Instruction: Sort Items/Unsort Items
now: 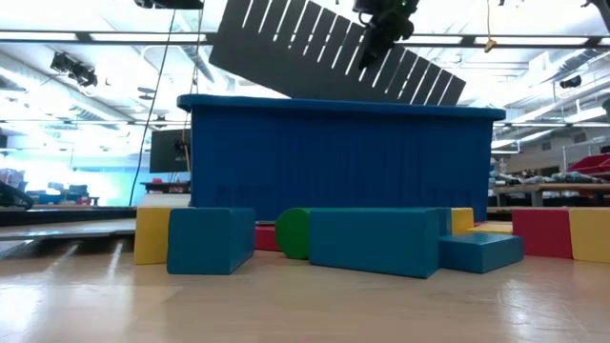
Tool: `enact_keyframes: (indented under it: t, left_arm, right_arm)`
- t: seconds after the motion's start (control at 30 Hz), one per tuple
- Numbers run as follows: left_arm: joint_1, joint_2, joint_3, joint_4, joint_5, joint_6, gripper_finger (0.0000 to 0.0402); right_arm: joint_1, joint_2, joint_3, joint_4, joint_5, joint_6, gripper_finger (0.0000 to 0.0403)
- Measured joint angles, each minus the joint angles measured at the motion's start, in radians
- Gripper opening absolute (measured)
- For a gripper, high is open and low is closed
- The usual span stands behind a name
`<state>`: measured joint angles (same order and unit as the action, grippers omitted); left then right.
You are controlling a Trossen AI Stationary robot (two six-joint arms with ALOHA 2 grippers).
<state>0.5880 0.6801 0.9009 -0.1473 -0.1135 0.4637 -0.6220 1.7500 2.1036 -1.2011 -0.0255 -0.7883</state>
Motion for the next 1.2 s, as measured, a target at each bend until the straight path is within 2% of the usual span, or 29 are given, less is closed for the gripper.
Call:
enact_keyframes:
  t: [0.33, 0.6, 0.83, 1.0, 1.07, 1.17, 1.2]
  left_arm:
    - [-0.002, 0.098, 0.007, 0.056, 0.104, 0.002, 0.0133]
    - [-0.002, 0.207, 0.127, 0.048, 0.156, -0.053, 0.0179]
    - [-0.027, 0.351, 0.248, -0.005, 0.221, -0.057, 0.0183]
    - [-0.05, 0.467, 0.305, -0.009, 0.223, -0.048, 0.0147]
    - [-0.06, 0.5, 0.311, 0.005, 0.214, -0.025, 0.0113]
    - [-0.073, 0.533, 0.313, 0.044, 0.204, -0.021, 0.0034]
    - [-0.075, 0.538, 0.312, 0.047, 0.196, -0.021, 0.0019]
  right_arm:
    - [0.0, 0.0, 0.0, 0.003, 0.003, -0.002, 0.0]
    - [0.0, 0.0, 0.0, 0.0, 0.004, -0.006, 0.0]
    - [0.0, 0.0, 0.0, 0.0, 0.004, -0.015, 0.0]
    - [0.013, 0.0, 0.0, -0.004, 0.014, -0.018, 0.0]
    - [0.013, 0.0, 0.0, -0.006, 0.012, -0.019, 0.0]
    - [0.012, -0.001, 0.0, -0.006, 0.012, -0.015, 0.0001]
    - [0.012, -0.002, 0.0, -0.009, 0.012, -0.009, 0.0003]
